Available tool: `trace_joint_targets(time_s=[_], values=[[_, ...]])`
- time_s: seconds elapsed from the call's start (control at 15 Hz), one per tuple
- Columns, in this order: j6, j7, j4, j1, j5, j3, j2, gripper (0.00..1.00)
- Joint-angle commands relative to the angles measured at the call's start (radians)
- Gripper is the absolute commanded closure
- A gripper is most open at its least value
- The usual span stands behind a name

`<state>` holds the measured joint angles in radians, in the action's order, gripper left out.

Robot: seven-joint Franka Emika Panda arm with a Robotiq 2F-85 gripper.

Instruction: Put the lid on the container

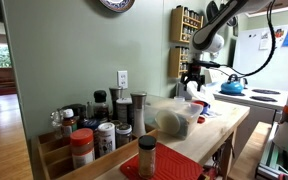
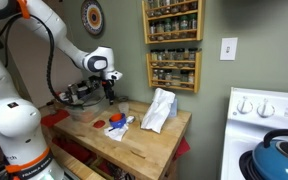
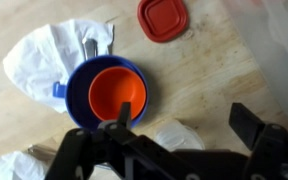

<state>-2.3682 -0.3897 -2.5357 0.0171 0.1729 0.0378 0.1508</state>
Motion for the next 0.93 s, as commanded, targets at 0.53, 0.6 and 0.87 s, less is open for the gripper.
trace_joint_targets(time_s=[0.53, 0.6, 0.87], values=[[0.031, -0.272, -0.133, 0.005, 0.085, 0.06, 0.125, 0.0], [0.031, -0.337, -0.129, -0.006, 0.062, 0.076, 0.109, 0.0], [-0.017, -0.557, -0.142, -0.004, 0.086, 0.1, 0.056, 0.0]])
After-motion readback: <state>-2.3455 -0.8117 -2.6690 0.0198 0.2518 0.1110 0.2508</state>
